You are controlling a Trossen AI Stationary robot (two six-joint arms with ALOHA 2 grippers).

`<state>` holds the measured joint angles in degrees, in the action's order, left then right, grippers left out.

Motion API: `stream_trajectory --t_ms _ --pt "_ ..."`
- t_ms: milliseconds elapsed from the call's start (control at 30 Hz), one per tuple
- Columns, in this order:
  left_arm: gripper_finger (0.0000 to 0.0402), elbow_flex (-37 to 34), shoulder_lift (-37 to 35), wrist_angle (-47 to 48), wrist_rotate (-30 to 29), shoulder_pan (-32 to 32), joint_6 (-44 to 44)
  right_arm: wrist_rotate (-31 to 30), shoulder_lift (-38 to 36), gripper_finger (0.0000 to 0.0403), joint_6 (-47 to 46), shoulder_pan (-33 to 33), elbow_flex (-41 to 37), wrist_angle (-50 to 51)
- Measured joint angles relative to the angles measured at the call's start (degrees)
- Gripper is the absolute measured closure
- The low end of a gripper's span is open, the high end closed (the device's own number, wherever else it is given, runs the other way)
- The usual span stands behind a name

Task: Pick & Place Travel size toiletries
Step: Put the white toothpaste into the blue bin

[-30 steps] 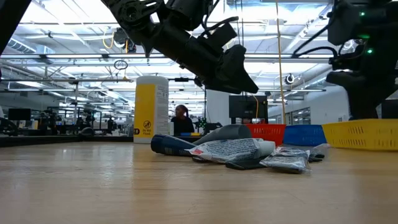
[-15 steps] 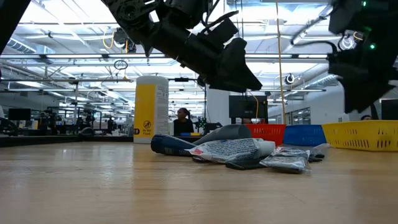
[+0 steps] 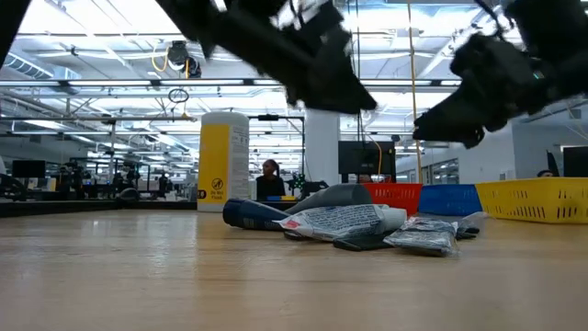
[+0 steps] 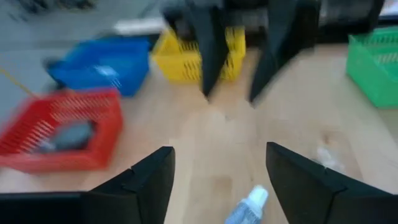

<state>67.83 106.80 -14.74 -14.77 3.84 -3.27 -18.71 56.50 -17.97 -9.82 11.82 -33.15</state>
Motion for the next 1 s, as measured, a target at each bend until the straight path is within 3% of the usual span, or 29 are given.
stream_trajectory --t_ms 100,200,333,433,600,700,833,1000 --pt "0.018 0.0 -4.2 6.7 -7.3 2.7 -1.3 4.5 4.5 0.023 2.2 -0.1 -5.1 -15.4" --pt "0.0197 0.0 -7.9 14.5 -12.4 5.2 -1.1 9.1 8.7 0.023 2.4 -0.1 -6.1 -20.6" --pt "0.0218 -1.4 -11.1 20.9 -14.0 6.3 1.4 16.2 14.1 0.023 2.6 -0.1 -5.3 -25.5" --pt "0.0232 -5.2 -11.8 20.4 -13.8 5.7 3.8 16.2 17.7 0.0229 2.6 -0.1 -4.4 -28.8" --pt "0.0252 -13.7 -12.0 11.9 -12.8 3.0 10.5 8.9 21.3 0.022 5.1 0.4 -0.2 -21.5" --pt "0.0262 -18.3 -11.7 4.4 -10.1 0.9 13.4 6.8 21.8 0.0195 5.4 2.5 4.7 -11.4" --pt "0.0272 -23.9 -11.2 -7.2 -7.0 -1.8 14.2 6.8 24.5 0.0155 6.3 4.3 12.6 3.7" --pt "0.0281 -28.3 -11.4 -17.6 -7.0 -4.2 14.2 6.7 31.9 0.0129 9.0 4.5 18.1 5.8"
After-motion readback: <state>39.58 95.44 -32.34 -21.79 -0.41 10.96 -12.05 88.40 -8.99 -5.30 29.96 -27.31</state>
